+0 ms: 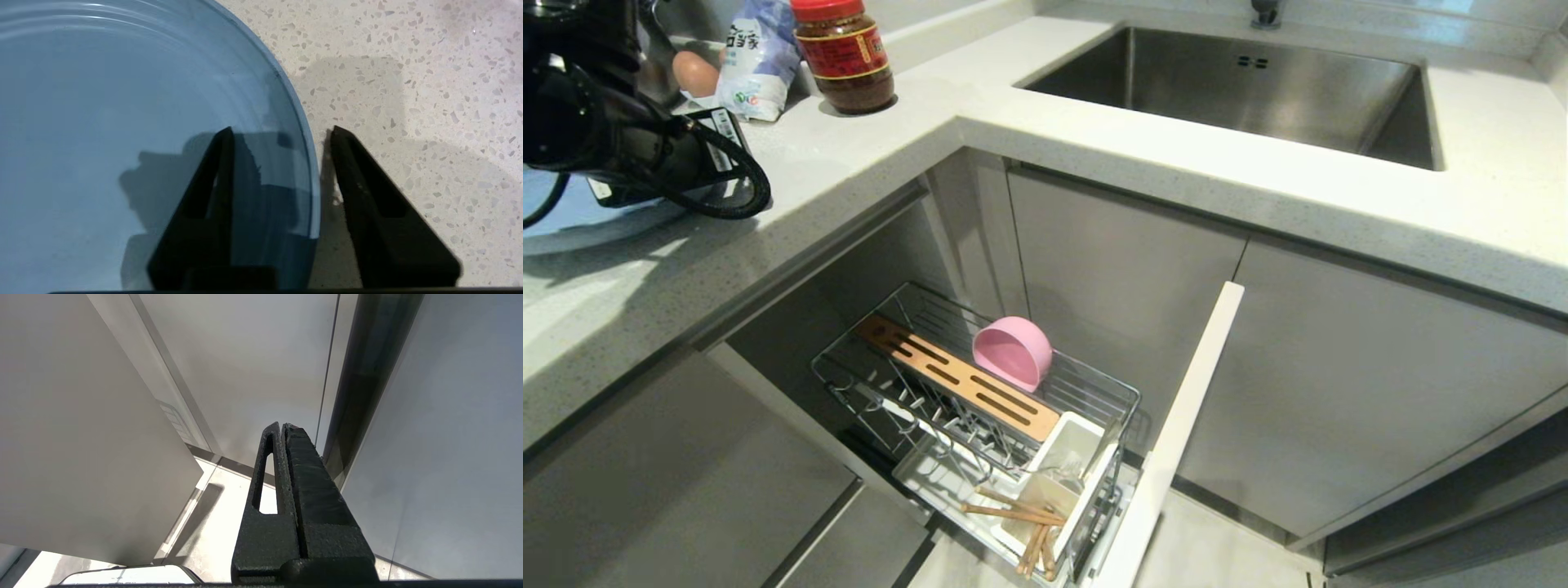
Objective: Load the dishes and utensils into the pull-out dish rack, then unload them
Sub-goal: Pick up the plate and place it in the cupboard
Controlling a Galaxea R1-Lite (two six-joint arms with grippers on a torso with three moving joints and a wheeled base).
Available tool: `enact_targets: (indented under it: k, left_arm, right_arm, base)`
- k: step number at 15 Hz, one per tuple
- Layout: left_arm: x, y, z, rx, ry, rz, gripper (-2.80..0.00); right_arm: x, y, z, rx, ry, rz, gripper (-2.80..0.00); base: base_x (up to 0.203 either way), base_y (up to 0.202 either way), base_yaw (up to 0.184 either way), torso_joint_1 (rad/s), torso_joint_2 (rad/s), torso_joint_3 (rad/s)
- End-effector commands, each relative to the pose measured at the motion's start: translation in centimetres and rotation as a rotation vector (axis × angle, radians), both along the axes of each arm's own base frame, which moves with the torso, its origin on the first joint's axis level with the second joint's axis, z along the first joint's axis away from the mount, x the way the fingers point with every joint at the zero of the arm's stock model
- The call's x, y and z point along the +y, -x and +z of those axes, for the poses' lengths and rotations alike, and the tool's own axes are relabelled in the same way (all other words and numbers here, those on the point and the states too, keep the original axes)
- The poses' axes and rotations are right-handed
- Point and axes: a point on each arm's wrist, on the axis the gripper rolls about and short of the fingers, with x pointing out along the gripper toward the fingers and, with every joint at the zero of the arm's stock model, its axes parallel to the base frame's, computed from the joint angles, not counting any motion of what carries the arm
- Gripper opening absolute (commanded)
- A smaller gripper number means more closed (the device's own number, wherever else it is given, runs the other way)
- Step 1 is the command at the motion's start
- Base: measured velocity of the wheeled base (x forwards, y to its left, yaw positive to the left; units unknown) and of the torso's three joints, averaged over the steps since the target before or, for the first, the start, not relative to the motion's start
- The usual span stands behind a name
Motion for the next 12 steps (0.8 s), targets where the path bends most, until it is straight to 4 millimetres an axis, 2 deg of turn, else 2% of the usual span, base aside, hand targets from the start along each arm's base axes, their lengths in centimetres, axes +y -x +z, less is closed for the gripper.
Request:
enact_targets:
  k: [1,9,12]
  left_arm:
    - [0.1,0.5,0.4,-0.012,0.001,0.004,-2.8]
    - [0.8,5.1,3.0,-0.112,0.011,0.016,-2.8]
    - [1.0,7.6,5.1,-0.243,0.033,0.026,-2.8]
  right_arm:
    - [0.0,0.0,0.0,-0.005,0.0,0.0,-2.8]
    - [0.0,0.0,0.0,-0.005,0.0,0.0,-2.8]
    - [0.0,0.0,0.0,-0.005,0.0,0.0,-2.8]
  base:
    - [0.0,0.0,0.0,0.0,0.0,0.0]
    - [0.0,0.0,0.0,0.0,0.0,0.0]
    - [0.0,0.0,0.0,0.0,0.0,0.0]
